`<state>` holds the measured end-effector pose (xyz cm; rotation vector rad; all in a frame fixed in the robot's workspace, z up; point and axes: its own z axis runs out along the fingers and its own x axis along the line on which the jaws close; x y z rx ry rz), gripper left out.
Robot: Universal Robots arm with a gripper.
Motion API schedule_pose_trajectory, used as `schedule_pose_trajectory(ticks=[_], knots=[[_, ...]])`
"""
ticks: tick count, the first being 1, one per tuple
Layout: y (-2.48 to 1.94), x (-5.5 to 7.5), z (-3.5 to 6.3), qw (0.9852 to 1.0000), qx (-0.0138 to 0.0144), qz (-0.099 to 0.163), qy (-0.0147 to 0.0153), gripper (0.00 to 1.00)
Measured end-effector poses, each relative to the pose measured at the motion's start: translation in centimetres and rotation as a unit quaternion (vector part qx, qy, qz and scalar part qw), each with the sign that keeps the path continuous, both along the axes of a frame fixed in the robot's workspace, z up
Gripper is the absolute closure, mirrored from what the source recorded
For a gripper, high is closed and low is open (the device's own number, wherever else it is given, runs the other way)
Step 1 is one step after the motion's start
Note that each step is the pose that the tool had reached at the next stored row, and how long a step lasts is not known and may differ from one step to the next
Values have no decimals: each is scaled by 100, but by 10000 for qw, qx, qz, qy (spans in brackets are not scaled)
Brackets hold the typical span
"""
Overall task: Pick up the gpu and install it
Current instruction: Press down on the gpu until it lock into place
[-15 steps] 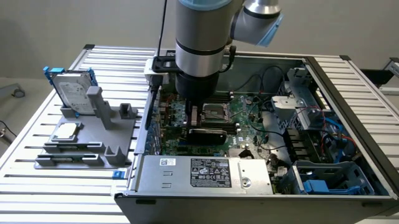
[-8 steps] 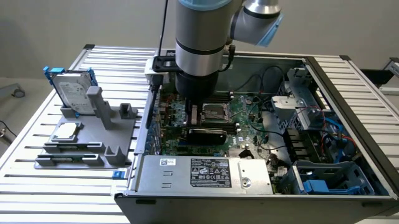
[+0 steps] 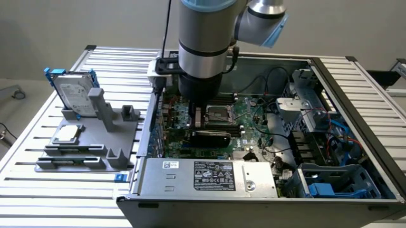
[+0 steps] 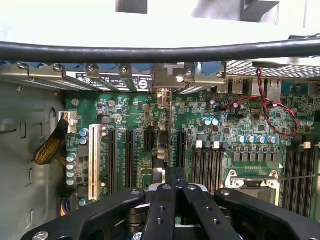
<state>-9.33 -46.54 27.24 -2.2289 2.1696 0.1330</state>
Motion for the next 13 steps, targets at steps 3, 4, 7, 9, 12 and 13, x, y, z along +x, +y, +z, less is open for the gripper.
schedule_pose_trajectory(ticks=[3,4,7,9,12,13], knots=[[0,1,-8,10000,-7,9,-3,89],[0,1,-11,10000,-8,11,-3,89],[2,2,-22,10000,-13,15,-6,89],[3,2,-31,10000,-15,16,-7,89],[2,1,-40,10000,-21,15,-6,89],[3,1,-44,10000,-23,15,-6,89]])
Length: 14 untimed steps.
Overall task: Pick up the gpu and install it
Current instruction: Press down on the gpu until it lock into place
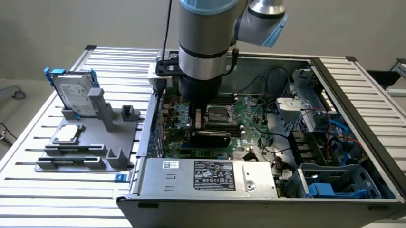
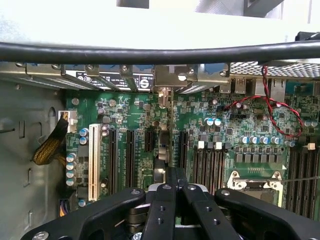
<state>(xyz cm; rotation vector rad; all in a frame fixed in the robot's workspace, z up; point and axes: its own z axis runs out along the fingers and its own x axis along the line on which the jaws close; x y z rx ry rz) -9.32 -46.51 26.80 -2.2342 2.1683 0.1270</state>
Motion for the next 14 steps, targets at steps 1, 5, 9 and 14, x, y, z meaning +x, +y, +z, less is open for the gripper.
schedule_pose_trajectory(ticks=[1,5,9,14], knots=[[1,0,-5,10000,0,0,-1,89],[0,0,-20,10000,-9,0,0,89],[0,1,-41,10000,-19,1,-1,89],[1,1,-63,10000,-36,0,0,89]])
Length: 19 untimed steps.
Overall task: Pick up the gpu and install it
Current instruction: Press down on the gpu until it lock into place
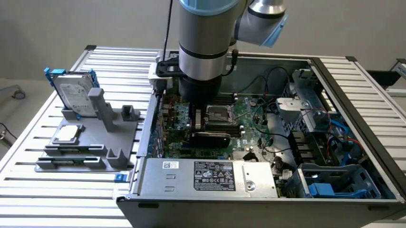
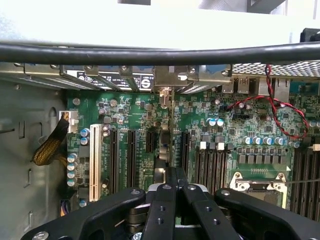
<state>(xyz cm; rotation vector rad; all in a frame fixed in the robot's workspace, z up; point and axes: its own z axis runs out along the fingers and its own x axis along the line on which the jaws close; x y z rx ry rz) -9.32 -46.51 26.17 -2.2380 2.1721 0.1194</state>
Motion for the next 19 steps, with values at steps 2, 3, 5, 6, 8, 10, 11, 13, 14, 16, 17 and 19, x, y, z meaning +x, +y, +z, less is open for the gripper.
schedule_pose_trajectory(ticks=[2,3,5,6,8,10,11,13,14,16,17,19], knots=[[2,1,7,10000,-3,0,2,89],[2,0,13,10000,2,-1,-1,89],[3,1,40,10000,15,-1,-7,89],[2,2,57,10000,16,0,-11,89],[1,0,107,10000,6,0,-3,89],[0,0,131,10000,5,0,-2,89],[0,-2,134,10000,5,1,-3,89],[0,-19,138,10000,4,0,-2,89],[0,-27,139,10000,4,0,-2,89],[0,-43,141,10000,3,0,5,89],[0,-51,142,10000,2,0,13,89],[0,-69,145,10000,-8,0,32,89]])
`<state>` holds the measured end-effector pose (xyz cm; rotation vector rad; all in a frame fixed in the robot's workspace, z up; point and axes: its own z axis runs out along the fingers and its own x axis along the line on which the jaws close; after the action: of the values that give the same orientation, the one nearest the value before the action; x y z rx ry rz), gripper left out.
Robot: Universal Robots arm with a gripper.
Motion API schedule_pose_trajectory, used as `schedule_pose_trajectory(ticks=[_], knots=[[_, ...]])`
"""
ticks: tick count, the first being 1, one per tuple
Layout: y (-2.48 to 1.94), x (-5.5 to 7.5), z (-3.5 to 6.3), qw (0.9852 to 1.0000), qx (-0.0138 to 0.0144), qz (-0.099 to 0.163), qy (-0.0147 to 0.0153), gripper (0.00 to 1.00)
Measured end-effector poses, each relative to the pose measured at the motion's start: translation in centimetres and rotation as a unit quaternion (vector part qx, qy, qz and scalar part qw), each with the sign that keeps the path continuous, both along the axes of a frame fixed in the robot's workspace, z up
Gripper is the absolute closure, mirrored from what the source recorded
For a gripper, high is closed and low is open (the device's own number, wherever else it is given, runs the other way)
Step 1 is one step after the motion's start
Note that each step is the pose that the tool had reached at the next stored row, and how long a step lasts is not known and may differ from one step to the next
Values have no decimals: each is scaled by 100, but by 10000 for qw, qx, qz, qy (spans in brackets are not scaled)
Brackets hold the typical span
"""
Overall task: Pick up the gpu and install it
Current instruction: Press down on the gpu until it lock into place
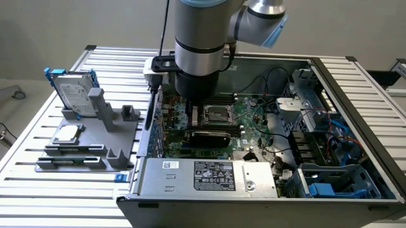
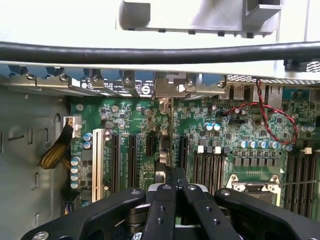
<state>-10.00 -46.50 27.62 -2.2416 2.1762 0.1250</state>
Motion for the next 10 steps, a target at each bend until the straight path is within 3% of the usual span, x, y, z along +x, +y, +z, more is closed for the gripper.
schedule_pose_trajectory(ticks=[10], knots=[[0,-101,10,9999,-108,0,79,89]])
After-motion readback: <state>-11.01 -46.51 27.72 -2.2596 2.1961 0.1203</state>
